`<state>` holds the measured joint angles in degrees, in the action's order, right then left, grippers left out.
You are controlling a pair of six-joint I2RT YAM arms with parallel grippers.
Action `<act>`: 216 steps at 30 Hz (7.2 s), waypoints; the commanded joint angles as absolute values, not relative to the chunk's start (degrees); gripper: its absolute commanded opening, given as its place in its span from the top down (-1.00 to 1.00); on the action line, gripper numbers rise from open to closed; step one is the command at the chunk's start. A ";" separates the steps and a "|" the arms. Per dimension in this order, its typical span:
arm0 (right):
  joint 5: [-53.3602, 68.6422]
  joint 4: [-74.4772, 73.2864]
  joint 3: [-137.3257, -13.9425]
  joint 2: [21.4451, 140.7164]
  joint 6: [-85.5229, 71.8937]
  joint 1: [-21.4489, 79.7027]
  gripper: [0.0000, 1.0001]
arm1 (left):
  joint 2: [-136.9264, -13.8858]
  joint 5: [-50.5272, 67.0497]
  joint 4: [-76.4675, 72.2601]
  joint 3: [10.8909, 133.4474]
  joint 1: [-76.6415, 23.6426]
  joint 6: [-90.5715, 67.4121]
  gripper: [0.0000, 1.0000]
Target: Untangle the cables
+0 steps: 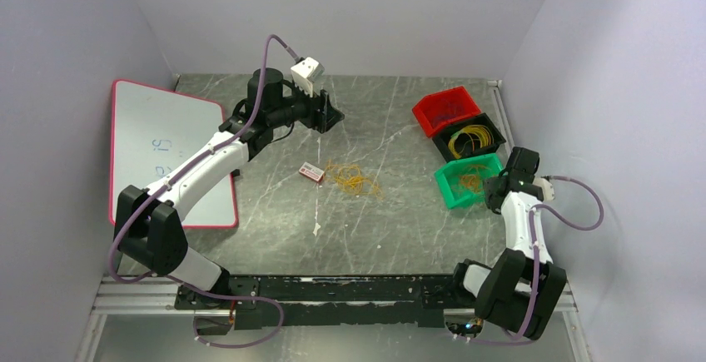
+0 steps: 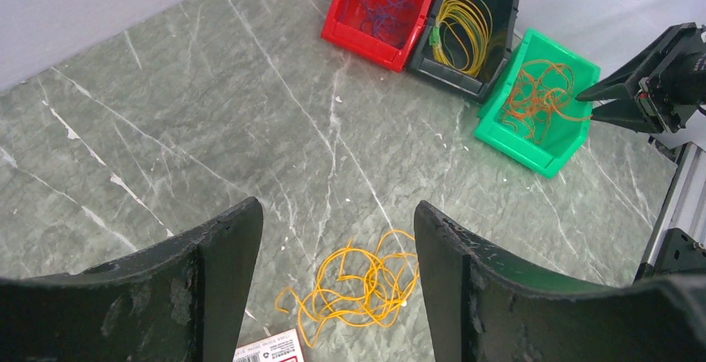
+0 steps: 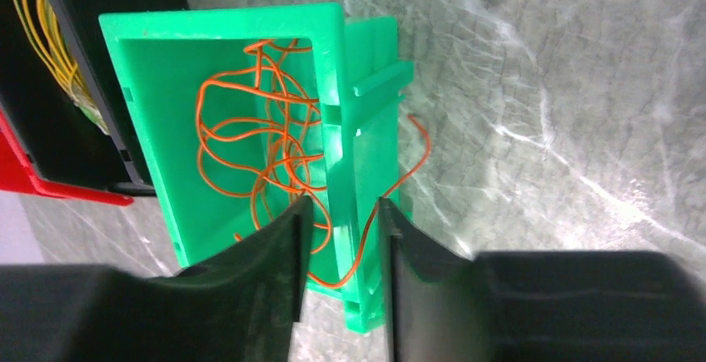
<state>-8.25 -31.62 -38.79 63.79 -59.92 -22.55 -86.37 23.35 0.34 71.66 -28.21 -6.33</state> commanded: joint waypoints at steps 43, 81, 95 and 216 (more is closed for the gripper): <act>-9.19 -52.48 -67.65 89.60 -6.48 -5.05 0.14 | -85.07 22.91 0.35 72.07 -27.75 -5.21 -0.45; -20.82 -54.83 -80.04 93.30 -5.34 -1.96 1.00 | -85.41 22.59 0.53 72.07 -27.75 -4.94 -0.45; -12.22 -44.14 -74.64 93.21 -3.46 -1.81 1.00 | -85.56 22.07 0.78 72.07 -27.77 -4.75 -0.45; 5.41 -21.98 -52.52 85.96 -22.97 27.86 -0.09 | -78.88 9.99 5.74 55.92 -28.56 -18.53 -0.64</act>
<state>7.33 -19.77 -51.46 86.91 -24.51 27.57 -80.77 8.23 7.55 56.07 -28.36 -18.44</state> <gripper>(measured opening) 0.571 0.824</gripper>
